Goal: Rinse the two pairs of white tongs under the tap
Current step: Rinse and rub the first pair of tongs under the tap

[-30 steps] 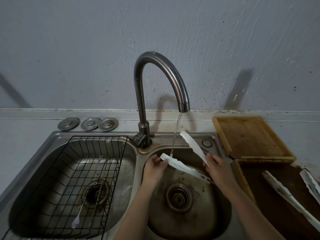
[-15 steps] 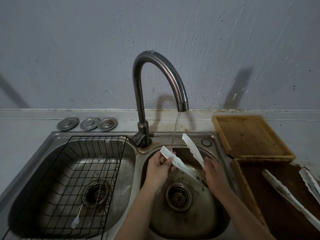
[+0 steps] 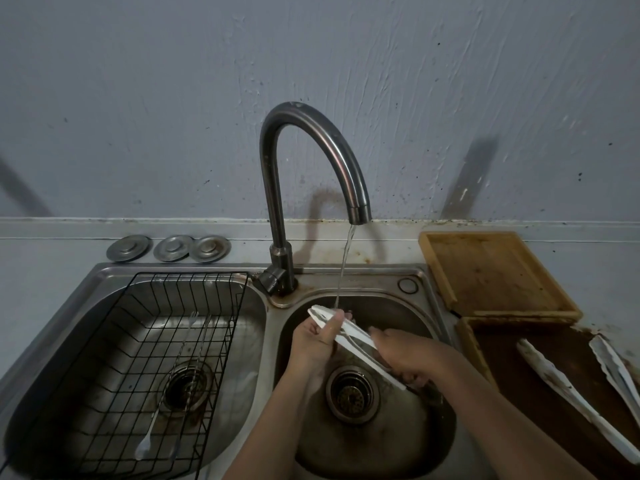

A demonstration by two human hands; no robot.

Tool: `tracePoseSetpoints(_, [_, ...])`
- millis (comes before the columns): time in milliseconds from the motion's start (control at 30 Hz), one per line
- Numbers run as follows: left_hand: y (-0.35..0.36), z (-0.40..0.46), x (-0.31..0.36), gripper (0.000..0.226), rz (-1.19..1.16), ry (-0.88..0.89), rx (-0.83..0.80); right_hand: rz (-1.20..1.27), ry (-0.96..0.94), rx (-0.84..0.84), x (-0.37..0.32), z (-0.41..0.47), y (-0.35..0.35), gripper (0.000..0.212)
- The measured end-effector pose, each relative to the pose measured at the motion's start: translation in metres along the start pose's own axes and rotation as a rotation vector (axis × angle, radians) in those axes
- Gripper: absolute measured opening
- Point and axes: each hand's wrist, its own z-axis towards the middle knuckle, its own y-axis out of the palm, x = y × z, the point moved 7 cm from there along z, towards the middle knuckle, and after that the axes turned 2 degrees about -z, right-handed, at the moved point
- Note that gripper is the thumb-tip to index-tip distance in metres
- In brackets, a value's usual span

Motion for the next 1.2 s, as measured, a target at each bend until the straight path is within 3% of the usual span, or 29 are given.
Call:
tracePoseSetpoints(133, [0.004,0.007,-0.005,0.027,-0.206,0.026,0.069,-0.159,-0.073,0.071,-0.013,0.009,0.0,0.042])
tracePoseSetpoints(233, [0.0,0.009,-0.002,0.018,-0.182,0.073,0.103,-0.532,-0.315,0.373,-0.034,0.001,-0.005,0.037])
tracePoseSetpoints(333, [0.0,0.012,0.008,0.013,-0.149,0.1,0.202,-0.536,-0.442,0.568,-0.043,-0.013,-0.001,0.039])
tracePoseSetpoints(467, [0.01,0.012,0.011,0.025,-0.194,0.03,0.262,-0.485,-0.453,0.588,-0.046,-0.01,0.011,0.039])
tracePoseSetpoints(567, [0.014,0.019,0.011,0.04,-0.383,-0.126,0.146,-0.173,-0.494,0.427,-0.044,-0.006,0.01,0.024])
tracePoseSetpoints(633, [0.018,0.021,0.011,0.044,-0.517,-0.135,0.035,-0.039,-0.517,0.366,-0.043,-0.005,0.006,0.024])
tracePoseSetpoints(733, [0.023,0.02,0.004,0.031,-0.433,-0.094,-0.135,0.132,-0.52,0.305,-0.037,-0.002,-0.001,0.03])
tracePoseSetpoints(800, [0.025,0.017,0.007,0.026,-0.358,-0.089,-0.264,0.352,-0.49,0.107,-0.028,-0.001,0.003,0.037])
tracePoseSetpoints(900, [0.032,0.012,0.018,0.055,-0.306,-0.121,-0.433,0.636,-0.427,-0.214,-0.017,-0.008,0.011,0.043])
tracePoseSetpoints(1000, [0.038,0.015,0.026,0.077,-0.379,-0.086,-0.424,0.888,-0.396,-0.436,-0.019,-0.011,0.017,0.043])
tracePoseSetpoints(1133, [0.042,0.02,0.024,0.097,-0.462,-0.022,-0.211,1.009,-0.397,-0.6,-0.023,-0.01,0.023,0.042])
tracePoseSetpoints(1200, [0.041,0.022,0.026,0.09,-0.387,0.035,-0.164,1.044,-0.387,-0.691,-0.02,-0.009,0.028,0.042])
